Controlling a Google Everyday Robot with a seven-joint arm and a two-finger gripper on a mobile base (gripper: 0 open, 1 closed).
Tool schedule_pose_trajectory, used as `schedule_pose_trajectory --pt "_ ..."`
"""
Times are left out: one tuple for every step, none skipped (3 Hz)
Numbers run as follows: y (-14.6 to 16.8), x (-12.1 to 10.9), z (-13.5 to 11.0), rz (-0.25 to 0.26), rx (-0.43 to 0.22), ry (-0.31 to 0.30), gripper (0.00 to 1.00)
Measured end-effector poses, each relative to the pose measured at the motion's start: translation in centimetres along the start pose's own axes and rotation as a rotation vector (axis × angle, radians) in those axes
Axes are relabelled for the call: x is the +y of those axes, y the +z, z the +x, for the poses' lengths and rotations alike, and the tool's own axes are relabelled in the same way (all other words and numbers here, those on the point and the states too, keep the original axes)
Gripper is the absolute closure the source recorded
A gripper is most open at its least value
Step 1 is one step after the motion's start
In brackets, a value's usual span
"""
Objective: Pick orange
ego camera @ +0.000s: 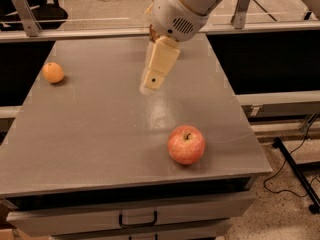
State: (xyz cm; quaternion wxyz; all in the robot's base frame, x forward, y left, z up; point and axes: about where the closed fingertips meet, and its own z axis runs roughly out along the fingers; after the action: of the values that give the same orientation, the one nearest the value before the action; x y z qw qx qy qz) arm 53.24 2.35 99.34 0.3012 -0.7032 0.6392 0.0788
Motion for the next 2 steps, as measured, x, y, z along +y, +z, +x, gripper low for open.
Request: schedule_pose_trajectory --pt "1.6 -0.9 -0.9 0.016 -0.038 0.033 0.0" --pt "6.6 -2.7 -3.9 0.0 -0.135 0.07 0.0"
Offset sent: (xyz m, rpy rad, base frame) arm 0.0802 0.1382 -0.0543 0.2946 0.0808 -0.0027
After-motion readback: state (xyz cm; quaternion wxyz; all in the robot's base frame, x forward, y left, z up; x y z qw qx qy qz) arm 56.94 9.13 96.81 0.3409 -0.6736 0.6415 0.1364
